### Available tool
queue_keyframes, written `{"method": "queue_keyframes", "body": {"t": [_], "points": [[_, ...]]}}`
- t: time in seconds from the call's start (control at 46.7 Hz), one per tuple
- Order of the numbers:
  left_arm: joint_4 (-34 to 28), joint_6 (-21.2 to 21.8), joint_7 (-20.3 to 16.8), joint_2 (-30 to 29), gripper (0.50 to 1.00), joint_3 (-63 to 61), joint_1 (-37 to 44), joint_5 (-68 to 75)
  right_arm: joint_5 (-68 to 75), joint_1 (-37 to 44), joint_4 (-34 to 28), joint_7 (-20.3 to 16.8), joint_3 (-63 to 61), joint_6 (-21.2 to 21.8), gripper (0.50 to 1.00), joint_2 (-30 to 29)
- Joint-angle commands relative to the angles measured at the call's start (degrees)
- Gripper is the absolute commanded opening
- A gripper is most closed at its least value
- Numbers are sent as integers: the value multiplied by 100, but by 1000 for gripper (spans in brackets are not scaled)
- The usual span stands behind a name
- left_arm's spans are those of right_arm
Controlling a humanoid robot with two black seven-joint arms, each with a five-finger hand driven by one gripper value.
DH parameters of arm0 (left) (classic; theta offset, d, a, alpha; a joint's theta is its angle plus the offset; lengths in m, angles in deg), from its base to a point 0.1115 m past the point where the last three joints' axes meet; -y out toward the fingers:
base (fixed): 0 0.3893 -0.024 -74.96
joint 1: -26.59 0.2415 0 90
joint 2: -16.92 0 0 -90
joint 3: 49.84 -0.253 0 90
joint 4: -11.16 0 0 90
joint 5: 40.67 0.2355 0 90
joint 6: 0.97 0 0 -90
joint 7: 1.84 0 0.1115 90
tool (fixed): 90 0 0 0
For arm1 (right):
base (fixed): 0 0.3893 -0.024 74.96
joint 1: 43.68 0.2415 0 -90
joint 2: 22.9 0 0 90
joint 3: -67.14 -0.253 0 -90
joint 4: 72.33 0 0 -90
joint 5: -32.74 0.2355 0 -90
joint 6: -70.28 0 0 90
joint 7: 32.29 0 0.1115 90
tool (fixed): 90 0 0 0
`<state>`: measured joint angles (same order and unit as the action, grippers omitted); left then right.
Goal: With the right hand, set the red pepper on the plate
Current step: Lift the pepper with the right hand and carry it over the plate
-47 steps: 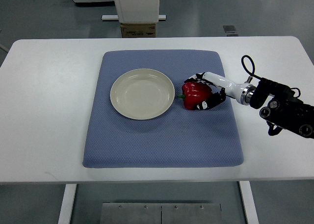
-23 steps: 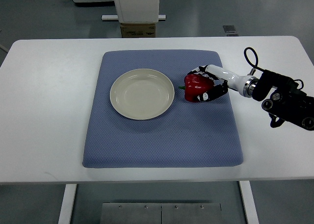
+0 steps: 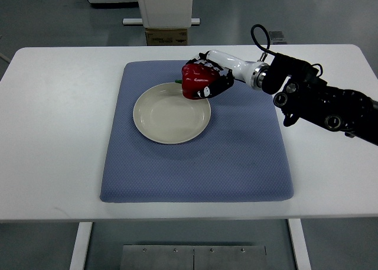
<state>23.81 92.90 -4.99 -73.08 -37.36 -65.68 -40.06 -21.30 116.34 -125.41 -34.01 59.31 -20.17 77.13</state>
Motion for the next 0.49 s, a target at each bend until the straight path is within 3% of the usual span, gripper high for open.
{"method": "queue_keyframes", "body": {"t": [0.0,0.171,0.471], "points": [[1,-1,-2,0,1000,0,-1,0,-1,20,228,-29,1,-8,500,-351],[1,-1,-2,0,1000,0,-1,0,-1,12,668,-82,9,-34,500,-1003],[1,-1,-2,0,1000,0,-1,0,-1,-208,888,-82,150,-236,500,-1003]]}}
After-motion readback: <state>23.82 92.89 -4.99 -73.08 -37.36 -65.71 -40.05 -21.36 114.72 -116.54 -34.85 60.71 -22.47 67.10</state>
